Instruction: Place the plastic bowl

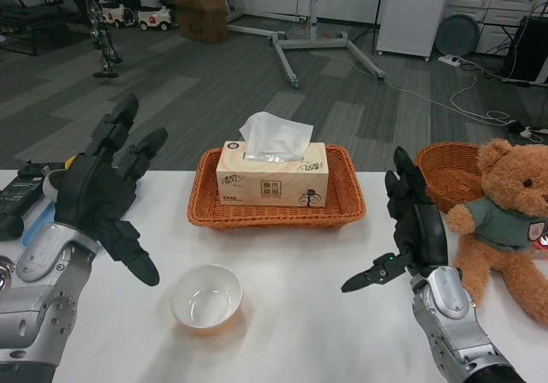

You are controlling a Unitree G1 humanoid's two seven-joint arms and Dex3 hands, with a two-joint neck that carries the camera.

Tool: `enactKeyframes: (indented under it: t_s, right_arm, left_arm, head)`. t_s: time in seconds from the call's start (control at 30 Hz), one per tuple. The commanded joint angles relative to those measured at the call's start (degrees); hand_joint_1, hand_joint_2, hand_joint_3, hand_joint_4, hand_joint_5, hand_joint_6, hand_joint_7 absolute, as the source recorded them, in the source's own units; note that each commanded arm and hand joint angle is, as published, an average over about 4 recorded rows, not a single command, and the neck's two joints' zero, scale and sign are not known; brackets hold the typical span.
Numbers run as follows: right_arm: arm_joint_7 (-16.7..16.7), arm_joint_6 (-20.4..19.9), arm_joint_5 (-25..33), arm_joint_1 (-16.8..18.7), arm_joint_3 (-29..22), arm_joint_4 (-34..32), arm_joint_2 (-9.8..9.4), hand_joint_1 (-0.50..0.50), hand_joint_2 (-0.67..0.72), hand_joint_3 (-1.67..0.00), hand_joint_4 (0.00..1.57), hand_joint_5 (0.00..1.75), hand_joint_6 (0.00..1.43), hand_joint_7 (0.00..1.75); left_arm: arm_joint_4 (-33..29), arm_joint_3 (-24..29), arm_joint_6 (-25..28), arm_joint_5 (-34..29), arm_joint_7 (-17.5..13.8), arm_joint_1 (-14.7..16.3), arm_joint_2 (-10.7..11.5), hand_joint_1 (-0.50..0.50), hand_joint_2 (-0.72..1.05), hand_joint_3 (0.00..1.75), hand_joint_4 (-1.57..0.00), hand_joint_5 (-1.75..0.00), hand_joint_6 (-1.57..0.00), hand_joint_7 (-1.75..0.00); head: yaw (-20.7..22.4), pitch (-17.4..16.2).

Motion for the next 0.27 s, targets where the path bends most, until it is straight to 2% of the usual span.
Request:
enactKeyframes:
  t_s: [0.03,0.13,0.27]
  right_arm:
    - [-0.21,-0.92,0.25,-0.72,-0.14,-1.11,-0.50,-0.46,0.34,-0.08,0.00,0.00,0.00,0.00]
    - [-0.21,-1.29,0.25,-0.79,-0.21,-1.33,-0.50,-0.46,0.34,-0.08,0.00,0.00,0.00,0.00]
    - [-0.26,-1.45,0.25,-0.87,-0.23,-1.37,-0.56,-0.46,0.34,-0.08,0.00,0.00,0.00,0.00]
  left_arm:
    - [-0.03,0.20,-0.64,0.45,0.09,0.37,0.07,-0.50,-0.10,0.00,0.00,-0.41,0.00,-0.02]
    - [0.11,0.12,-0.64,0.45,0.09,0.37,0.07,-0.50,-0.10,0.00,0.00,-0.41,0.00,-0.07]
    - [0.25,-0.06,-0.64,0.45,0.09,0.37,0.07,-0.50,-0.10,0.00,0.00,-0.41,0.00,-0.02]
  head:
    - [-0.06,1.12]
    - [-0.05,1.47]
    - [0.03,3.44]
